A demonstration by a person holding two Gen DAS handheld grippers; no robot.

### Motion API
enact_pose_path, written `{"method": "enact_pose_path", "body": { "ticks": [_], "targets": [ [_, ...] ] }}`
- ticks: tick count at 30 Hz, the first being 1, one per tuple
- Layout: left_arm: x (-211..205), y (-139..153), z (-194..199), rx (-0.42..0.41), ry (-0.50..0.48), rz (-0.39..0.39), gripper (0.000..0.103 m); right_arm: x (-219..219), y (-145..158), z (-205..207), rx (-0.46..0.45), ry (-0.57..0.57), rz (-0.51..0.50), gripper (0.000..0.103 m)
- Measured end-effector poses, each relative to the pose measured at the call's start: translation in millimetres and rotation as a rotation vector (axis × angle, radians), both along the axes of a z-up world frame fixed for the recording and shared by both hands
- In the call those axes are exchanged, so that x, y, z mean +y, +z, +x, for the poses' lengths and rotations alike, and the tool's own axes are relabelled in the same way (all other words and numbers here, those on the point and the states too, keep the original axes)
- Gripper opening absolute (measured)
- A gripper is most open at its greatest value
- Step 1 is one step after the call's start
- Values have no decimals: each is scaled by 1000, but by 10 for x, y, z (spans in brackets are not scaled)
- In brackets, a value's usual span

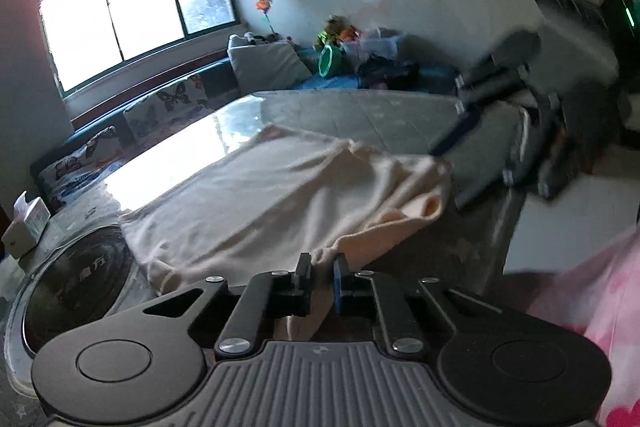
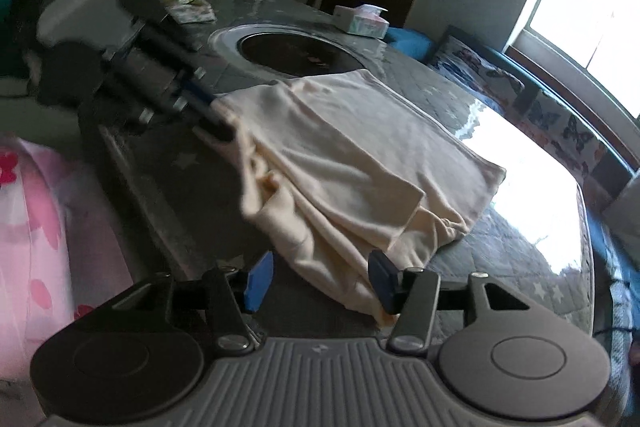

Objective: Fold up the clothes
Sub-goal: 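Grasp the sweatshirt side edge with the right tool and lift it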

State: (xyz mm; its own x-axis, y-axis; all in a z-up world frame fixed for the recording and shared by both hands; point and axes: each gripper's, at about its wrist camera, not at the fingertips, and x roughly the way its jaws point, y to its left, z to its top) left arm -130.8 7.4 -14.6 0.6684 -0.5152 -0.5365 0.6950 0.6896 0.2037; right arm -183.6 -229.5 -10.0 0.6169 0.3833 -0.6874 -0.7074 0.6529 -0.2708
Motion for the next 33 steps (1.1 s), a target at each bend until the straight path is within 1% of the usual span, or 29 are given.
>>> {"method": "enact_pose_path", "body": {
  "ticks": [5,8,10,11,13,14,16,18,19,20,22,26,28,31,32,33],
  "targets": [
    [42,121,179,36,18,-54,11,113,-82,60,-64,44,3,54],
    [58,141,241,61,15,-71,11,177,-136,163,-80,70,16,53],
    [68,134,269,79,20,-82,11,198,-157,246,-71,77,27,45],
    [74,123,268,82,22,-83,11,200,-161,299,-48,76,37,43],
    [87,101,266,87,25,-85,12,203,-166,406,-1,74,57,20],
    [93,93,255,86,28,-84,15,189,-147,444,24,70,77,17],
    [118,74,209,81,29,-83,16,164,-88,527,80,56,115,13],
    [142,57,148,66,32,-76,24,148,-21,589,112,41,142,13],
    [153,50,109,54,35,-69,36,139,12,620,127,33,155,12],
    [171,34,71,37,42,-61,45,129,36,650,141,25,167,12],
    [199,-7,33,19,50,-45,45,111,78,714,165,12,188,12],
    [191,-140,-9,-10,46,26,45,91,133,805,201,-15,223,12],
    [184,-215,-19,-22,37,57,45,87,164,838,210,-25,235,12],
    [158,-313,-11,-65,37,114,45,85,185,853,203,-30,236,12],
    [168,-316,0,-64,36,111,44,100,187,860,197,-32,231,12],
    [178,-318,11,-62,35,108,41,103,184,859,192,-35,226,12]
  ]
}}
